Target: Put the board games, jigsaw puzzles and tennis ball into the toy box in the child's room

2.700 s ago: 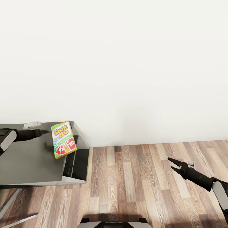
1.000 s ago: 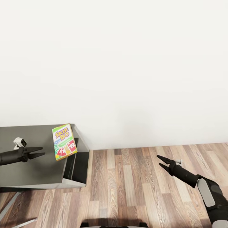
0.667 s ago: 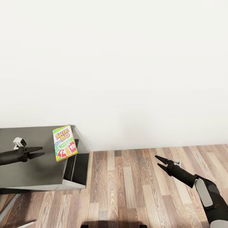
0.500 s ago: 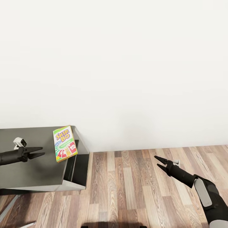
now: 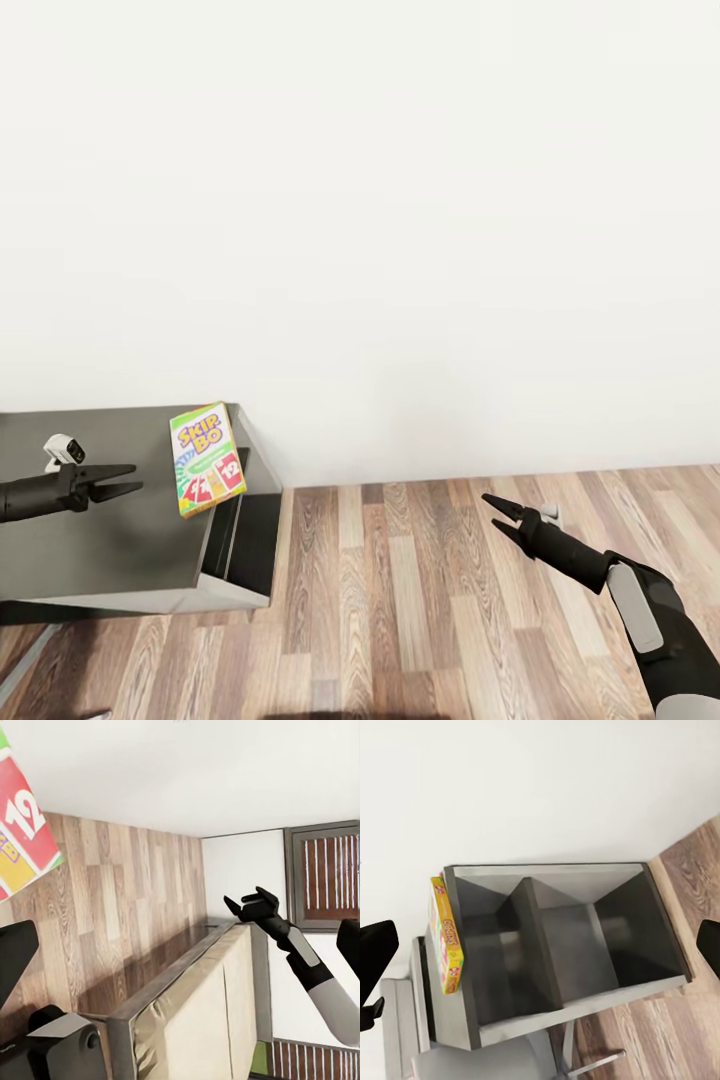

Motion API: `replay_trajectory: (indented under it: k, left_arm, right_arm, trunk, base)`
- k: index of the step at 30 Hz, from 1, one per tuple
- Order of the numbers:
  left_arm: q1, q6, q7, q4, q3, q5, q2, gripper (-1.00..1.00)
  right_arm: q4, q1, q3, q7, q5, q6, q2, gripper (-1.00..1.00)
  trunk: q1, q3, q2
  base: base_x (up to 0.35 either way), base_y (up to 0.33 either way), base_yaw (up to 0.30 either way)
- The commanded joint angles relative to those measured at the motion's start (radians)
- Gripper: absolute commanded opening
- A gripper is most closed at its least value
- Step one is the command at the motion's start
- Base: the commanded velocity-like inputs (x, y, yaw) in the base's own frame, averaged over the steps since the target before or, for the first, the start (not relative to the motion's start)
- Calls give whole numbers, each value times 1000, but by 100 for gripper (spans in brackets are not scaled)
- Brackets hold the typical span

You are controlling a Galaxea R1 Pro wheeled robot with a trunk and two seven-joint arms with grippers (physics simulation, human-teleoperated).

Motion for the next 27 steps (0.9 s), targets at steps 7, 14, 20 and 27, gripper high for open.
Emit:
replay_trajectory:
  k: [7,14,20,27]
  left_arm:
    - [-1,11,-5,1,-7,4,1,100]
    - [-1,11,-4,1,-7,4,-4,100]
    - [-1,11,-4,1,-6,4,-5,100]
    - [-1,11,-4,1,-5,4,-5,100]
  right_arm:
    - [1,-1,9,2,0,-20,0,100]
    - [2,-1,12,2,0,-23,-1,100]
    - [2,-1,12,2,0,-23,-1,100]
    - [1,-1,12,2,0,-24,0,100]
  trunk:
    - [1,10,-2]
    - [1,22,-2]
    - [1,32,-2]
    - [1,43,-2]
  base:
    - [0,0,0]
    - [0,0,0]
    - [0,0,0]
    - [0,0,0]
